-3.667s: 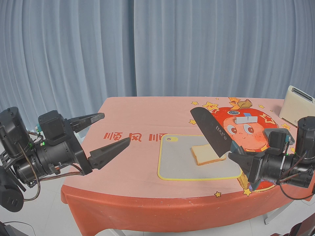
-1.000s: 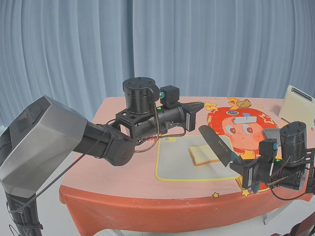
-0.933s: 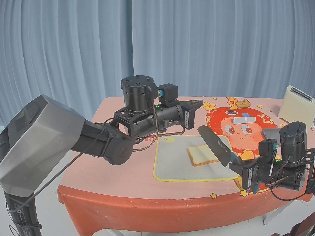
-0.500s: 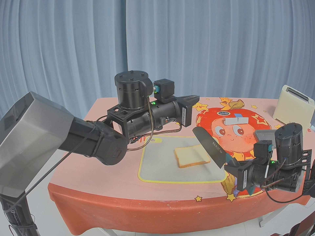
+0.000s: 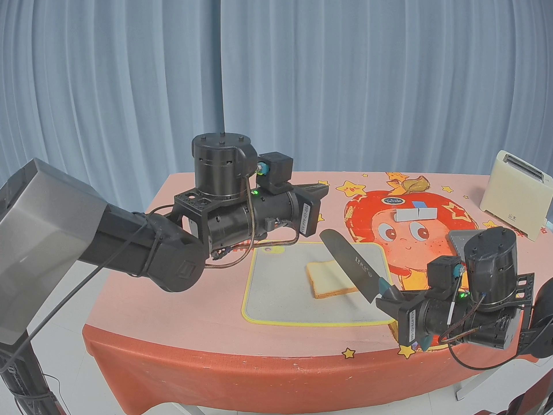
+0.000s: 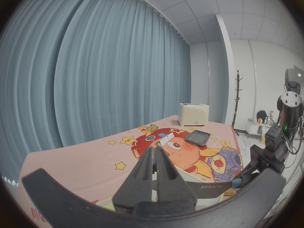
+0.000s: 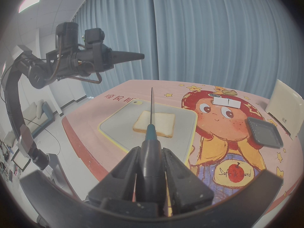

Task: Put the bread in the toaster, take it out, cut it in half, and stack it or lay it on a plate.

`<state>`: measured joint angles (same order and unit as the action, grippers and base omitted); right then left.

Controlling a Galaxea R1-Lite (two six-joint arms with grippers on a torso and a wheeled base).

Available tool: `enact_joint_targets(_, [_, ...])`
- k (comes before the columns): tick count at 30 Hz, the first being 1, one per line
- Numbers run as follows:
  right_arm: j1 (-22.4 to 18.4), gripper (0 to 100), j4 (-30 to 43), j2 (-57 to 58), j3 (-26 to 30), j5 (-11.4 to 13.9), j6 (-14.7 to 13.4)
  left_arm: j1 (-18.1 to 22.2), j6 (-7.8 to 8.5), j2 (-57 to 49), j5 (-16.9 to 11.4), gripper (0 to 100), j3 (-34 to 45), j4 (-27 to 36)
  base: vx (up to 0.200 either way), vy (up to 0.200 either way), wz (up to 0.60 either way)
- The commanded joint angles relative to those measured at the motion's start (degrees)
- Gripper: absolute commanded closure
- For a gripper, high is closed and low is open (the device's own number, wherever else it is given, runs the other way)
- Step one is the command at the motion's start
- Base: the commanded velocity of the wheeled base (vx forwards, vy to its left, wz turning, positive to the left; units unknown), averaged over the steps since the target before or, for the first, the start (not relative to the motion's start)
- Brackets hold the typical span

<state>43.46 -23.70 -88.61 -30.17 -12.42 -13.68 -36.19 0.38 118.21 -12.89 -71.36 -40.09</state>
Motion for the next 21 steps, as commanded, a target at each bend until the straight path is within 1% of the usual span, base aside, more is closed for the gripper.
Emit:
enact_joint_targets(1, [1.1, 100, 0.0, -0.9, -0.1, 0.0, -0.1, 0.2, 1.91, 1.1, -0.2, 100, -3.3, 2.2, 0.000, 0.000, 0.00])
enact_joint_targets(3, [1.1, 100, -0.1, -1.5, -0.1, 0.0, -0.1, 0.2, 3.75, 1.6, -0.2, 100, -3.6, 2.3, 0.000, 0.000, 0.00])
enact_joint_targets(5, [1.1, 100, -0.1, -2.1, -0.3, -0.1, -0.1, 0.2, 6.13, 1.8, -0.3, 100, -3.6, 2.3, 0.000, 0.000, 0.00])
enact_joint_targets(6, [1.1, 100, -0.1, -2.4, -0.3, -0.1, -0.1, 0.2, 6.83, 2.1, -0.3, 100, -3.6, 2.3, 0.000, 0.000, 0.00])
enact_joint_targets(8, [1.2, 100, -0.1, -2.4, -0.3, -0.1, -0.1, 0.2, 7.18, 2.5, -0.3, 100, -3.6, 2.3, 0.000, 0.000, 0.00])
enact_joint_targets(11, [1.5, 100, -0.1, -2.4, -0.4, -0.1, -0.1, 0.1, 7.18, 2.5, -1.1, 100, -3.8, 2.4, 0.000, 0.000, 0.00])
enact_joint_targets(12, [1.5, 100, -0.1, -2.2, -0.5, -0.2, -0.1, 0.0, 7.36, 2.6, -2.2, 100, -4.0, 2.4, 0.000, 0.000, 0.00])
enact_joint_targets(14, [1.5, 100, -0.1, -2.4, -0.6, -0.7, -0.1, 0.0, 7.36, 3.4, -3.0, 100, -4.2, 2.4, 0.000, 0.000, 0.00])
enact_joint_targets(21, [0.9, 100, -0.1, -2.4, -0.9, -1.4, -0.2, -0.1, 7.44, 5.9, -3.1, 100, -5.2, 2.4, 0.000, 0.000, 0.00])
